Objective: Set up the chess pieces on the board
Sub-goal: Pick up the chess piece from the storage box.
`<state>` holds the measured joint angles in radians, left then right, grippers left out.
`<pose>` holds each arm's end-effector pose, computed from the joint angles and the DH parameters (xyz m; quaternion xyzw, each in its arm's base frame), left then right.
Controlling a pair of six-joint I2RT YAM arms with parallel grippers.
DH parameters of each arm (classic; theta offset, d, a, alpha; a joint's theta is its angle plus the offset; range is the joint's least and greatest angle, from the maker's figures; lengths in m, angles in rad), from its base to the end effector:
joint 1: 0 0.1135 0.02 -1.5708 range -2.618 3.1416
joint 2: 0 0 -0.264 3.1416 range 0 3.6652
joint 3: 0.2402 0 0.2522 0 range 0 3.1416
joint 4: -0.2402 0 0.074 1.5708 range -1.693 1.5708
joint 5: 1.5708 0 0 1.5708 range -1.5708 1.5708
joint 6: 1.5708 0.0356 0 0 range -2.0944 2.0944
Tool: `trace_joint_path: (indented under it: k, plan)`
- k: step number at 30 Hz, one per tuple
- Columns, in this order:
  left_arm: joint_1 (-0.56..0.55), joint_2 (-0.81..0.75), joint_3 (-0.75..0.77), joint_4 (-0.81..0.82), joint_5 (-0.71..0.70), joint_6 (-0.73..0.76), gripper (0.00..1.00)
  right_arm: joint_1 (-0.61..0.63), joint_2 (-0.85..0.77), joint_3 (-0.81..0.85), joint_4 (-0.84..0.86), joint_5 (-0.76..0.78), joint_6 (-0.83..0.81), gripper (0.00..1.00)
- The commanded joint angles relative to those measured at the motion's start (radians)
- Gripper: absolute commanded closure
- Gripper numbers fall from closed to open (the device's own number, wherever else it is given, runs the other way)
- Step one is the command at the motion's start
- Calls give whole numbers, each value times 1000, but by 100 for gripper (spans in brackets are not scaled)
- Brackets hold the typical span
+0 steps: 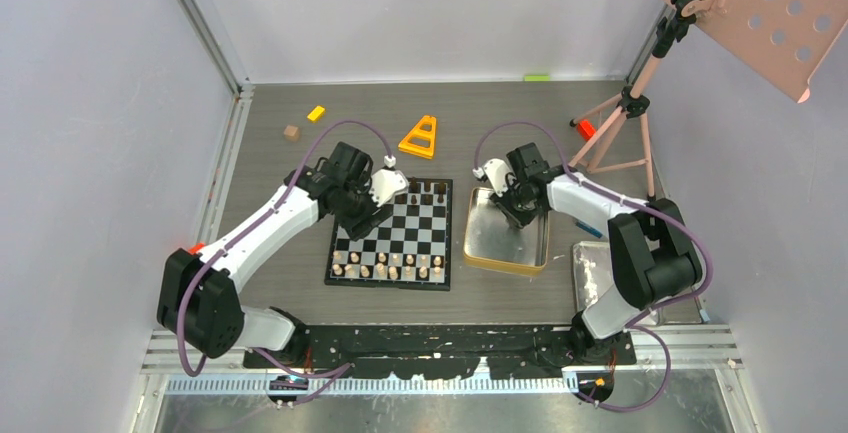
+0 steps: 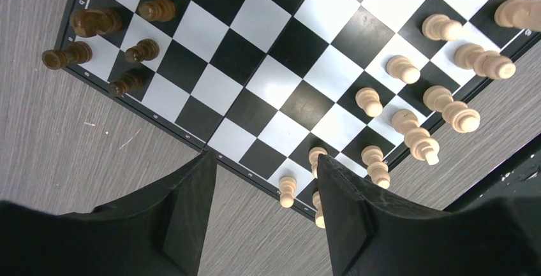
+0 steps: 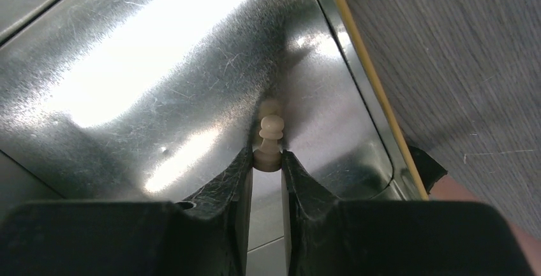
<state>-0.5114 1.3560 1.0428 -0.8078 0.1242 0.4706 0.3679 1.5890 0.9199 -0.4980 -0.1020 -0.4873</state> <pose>0.2270 -0.1325 0.2546 0.4710 0.8515 -0.0650 0.2213 0.2760 0.1102 0.1720 -0.4150 0.8861 0.0379 0.2028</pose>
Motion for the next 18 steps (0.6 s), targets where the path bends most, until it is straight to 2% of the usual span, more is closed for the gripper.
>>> trace_joint_path:
  k: [1,5,7,9,14,18]
  plan:
    - [-1,-48,25,75,16,-31,36,-7,-26,84,-60,-10,-7,88]
    - [1,-66,52,105,61,-67,23,-7,-80,150,-134,-73,-11,93]
    - [1,-69,79,104,111,-85,15,-7,-112,188,-179,-130,-14,94]
    - [2,-60,115,97,189,-102,11,-6,-144,225,-217,-194,-10,95]
    - [2,27,272,35,434,-166,13,-5,-196,329,-267,-350,45,95]
    - [2,103,389,50,608,-283,20,3,-209,402,-268,-443,104,96]
